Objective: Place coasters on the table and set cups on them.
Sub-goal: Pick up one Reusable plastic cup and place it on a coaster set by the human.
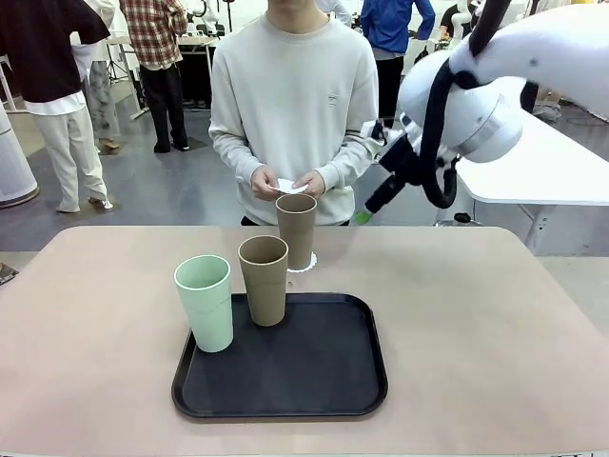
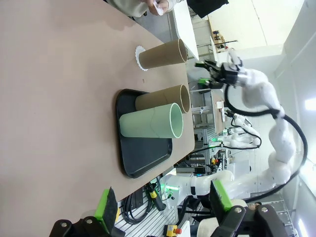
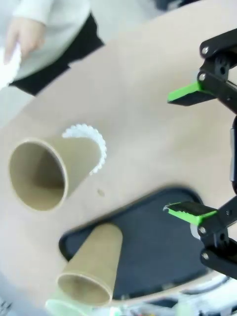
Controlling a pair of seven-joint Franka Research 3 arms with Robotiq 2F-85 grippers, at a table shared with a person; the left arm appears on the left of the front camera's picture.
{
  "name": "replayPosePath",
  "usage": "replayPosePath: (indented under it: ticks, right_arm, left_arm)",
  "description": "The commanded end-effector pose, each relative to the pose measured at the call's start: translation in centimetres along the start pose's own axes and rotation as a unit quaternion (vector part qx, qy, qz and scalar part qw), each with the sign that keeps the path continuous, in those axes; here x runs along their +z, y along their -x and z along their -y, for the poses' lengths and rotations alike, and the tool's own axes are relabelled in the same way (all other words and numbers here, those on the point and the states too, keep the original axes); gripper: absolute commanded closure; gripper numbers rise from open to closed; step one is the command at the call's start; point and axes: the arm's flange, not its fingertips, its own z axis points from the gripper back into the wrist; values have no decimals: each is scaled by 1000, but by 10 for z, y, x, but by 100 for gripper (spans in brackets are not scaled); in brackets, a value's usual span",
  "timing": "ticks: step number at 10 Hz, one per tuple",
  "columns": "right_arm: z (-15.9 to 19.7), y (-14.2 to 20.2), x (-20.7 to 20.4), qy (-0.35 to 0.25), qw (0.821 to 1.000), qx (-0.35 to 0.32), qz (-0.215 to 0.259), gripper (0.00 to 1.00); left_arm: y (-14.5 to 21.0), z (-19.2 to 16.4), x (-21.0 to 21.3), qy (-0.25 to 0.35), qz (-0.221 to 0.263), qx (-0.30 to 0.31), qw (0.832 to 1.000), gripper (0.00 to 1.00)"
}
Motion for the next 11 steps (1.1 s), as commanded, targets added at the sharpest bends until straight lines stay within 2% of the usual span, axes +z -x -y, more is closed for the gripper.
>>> replayPosePath:
  ticks: [1,2,4,6,7,11]
  right_arm:
    - [-54,-22,39,7,998,-36,-48,0]
    - [-67,-28,51,26,992,-73,-100,0]
    - [-76,-49,62,44,983,-97,-147,0]
    - [-66,-53,63,30,982,-106,-154,0]
    - [-86,-38,70,53,985,-95,-135,0]
    - [-86,-38,70,53,985,-95,-135,0]
  left_arm:
    - [0,-1,0,7,1,-9,1000,0]
    - [0,-1,0,7,1,-9,1000,0]
    - [0,-1,0,7,1,-9,1000,0]
    - [0,-1,0,7,1,-9,1000,0]
    - [0,-1,0,7,1,-9,1000,0]
    - [0,-1,0,7,1,-9,1000,0]
